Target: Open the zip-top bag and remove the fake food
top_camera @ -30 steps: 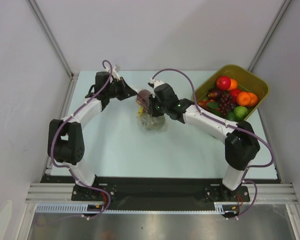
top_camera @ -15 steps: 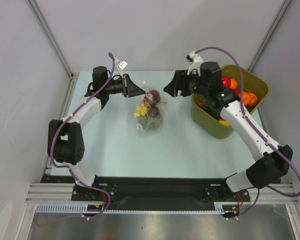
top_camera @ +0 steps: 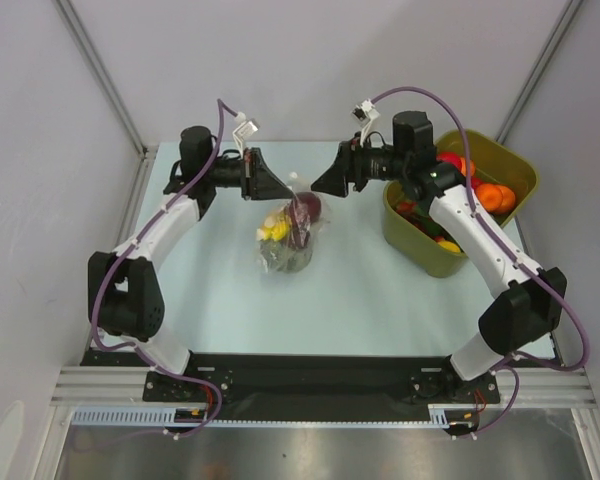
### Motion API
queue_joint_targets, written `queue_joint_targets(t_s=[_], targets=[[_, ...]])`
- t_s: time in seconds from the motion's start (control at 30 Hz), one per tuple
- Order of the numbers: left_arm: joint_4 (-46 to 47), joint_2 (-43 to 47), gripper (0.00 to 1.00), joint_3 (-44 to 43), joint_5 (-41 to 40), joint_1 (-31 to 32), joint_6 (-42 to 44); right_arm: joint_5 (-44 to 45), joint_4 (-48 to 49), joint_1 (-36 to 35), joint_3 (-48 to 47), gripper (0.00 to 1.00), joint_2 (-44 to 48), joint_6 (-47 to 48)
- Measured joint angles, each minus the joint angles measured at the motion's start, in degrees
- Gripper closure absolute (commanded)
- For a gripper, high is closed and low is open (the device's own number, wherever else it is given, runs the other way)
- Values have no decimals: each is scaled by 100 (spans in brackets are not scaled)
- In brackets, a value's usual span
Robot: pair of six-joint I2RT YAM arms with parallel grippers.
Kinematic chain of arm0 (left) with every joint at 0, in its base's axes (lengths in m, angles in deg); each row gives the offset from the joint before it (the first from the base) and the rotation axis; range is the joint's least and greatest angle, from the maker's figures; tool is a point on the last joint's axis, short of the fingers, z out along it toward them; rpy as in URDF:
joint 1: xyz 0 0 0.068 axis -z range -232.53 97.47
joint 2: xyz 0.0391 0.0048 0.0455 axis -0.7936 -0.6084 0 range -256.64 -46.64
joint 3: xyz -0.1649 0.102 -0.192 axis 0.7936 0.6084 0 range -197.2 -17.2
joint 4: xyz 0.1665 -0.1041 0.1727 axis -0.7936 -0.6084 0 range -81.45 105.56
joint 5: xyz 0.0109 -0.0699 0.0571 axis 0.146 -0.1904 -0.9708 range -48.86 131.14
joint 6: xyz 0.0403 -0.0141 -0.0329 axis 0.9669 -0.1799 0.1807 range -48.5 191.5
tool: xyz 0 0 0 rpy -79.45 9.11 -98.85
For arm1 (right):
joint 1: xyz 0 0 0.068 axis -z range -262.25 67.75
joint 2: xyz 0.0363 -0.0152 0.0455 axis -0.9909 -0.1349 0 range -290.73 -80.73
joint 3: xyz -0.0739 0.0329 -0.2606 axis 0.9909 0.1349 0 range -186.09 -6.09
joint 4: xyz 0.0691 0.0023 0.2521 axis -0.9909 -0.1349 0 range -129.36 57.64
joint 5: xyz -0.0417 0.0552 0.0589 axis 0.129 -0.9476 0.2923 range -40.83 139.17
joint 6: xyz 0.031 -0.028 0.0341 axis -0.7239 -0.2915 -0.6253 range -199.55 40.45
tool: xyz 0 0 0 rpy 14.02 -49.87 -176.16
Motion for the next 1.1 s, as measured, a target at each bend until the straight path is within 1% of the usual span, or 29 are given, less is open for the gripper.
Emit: queue_joint_targets(t_s=[0.2,0.33,0.63,0.73,0.83,0.87,0.93,0.97,1.07,1.1], targets=[[-289,11,100,0,400,212,0,-433,367,90,114,30,-46,35],[-358,22,100,0,527,297,-2,-769,584,179,210,32,-59,35],[-350,33,100,0,551,400,-39,-1419,743,146,470,37,-446,-28],[-334,33,100,0,553,433,-109,-1556,791,74,518,41,-575,-96],[-332,33,100,0,566,461,-125,-1727,999,28,557,52,-643,-271],[-332,33,100,0,577,466,-129,-1775,1078,26,570,60,-651,-350],[-330,31,100,0,579,466,-133,-1912,1360,22,634,69,-656,-546],[-330,33,100,0,584,466,-138,-1982,1495,22,667,78,-658,-660],[-332,31,100,0,595,466,-157,-2177,1829,22,745,88,-671,-957],[-339,31,98,0,599,466,-153,-2225,1897,22,763,90,-671,-1027]])
